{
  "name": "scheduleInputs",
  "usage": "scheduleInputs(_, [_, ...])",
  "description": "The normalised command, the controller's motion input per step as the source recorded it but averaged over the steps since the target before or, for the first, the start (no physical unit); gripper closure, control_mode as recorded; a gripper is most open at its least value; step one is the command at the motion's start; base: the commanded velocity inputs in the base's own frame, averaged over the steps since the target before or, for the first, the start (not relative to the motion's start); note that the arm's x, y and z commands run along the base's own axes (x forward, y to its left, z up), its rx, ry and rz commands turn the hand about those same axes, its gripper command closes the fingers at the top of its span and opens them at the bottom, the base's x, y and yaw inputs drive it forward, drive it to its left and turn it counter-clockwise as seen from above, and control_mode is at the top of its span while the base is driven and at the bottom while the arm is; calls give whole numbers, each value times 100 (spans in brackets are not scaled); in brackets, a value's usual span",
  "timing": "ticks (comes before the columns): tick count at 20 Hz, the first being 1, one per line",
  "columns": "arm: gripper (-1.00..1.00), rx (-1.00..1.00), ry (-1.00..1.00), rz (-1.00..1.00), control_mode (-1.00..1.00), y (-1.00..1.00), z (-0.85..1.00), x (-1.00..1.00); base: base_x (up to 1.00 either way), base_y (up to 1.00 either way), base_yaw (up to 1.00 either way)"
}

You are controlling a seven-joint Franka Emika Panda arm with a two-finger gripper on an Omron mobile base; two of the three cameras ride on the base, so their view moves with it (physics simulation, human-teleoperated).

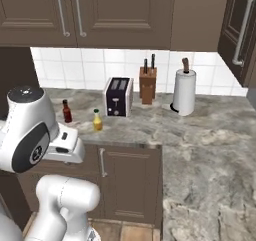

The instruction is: Place the mustard and condiment bottle from the counter to the top shelf of the fridge. If the existing items in the fridge are on the top shelf, move them to other shelves.

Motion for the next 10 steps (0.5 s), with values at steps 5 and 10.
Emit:
scheduleInputs(5, [-100, 0, 0, 0, 100, 0, 0, 0, 45, 0, 21])
scheduleInputs(10, [-100, 0, 0, 0, -100, 0, 0, 39, 18, 0, 1])
